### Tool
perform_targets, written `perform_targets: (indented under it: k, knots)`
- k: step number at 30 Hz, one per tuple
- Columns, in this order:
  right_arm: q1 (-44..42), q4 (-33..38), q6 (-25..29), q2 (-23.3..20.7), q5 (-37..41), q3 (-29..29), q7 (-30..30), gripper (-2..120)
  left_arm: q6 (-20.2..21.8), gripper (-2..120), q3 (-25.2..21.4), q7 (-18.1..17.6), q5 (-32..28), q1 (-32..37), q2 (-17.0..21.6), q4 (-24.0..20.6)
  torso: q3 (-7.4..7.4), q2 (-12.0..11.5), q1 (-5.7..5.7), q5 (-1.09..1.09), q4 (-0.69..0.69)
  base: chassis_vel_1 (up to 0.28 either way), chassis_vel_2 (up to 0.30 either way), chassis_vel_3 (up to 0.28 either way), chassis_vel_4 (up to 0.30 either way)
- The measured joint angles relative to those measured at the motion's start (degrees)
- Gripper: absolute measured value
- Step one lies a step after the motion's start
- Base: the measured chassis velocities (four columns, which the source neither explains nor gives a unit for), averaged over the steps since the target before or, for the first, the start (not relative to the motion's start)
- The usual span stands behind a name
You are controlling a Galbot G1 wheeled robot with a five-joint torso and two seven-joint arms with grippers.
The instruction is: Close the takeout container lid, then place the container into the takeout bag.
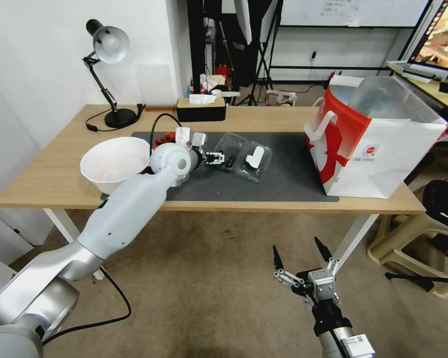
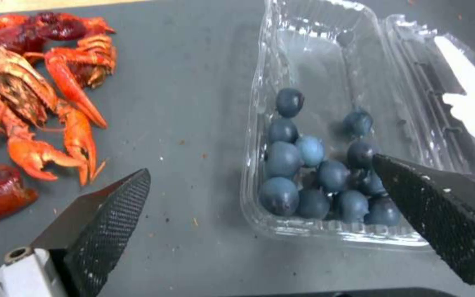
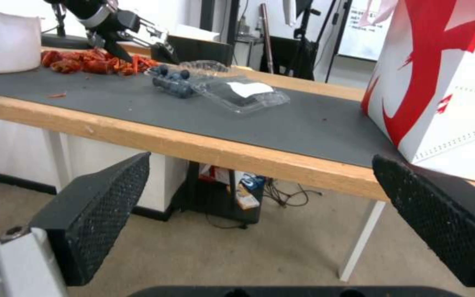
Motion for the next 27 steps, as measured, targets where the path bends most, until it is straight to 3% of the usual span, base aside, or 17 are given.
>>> perform_targets:
  k: [27]
  knots:
    - [0.2,-1.4,0.9,-0.1,-1.0,-0.6,-0.1,100,-0.1,100,-0.4,-4.1,0.1,-0.1,-1.2,3.0,0.0,0.0,0.0,0.0,0.0,0.0,0.0,0.0,0.0]
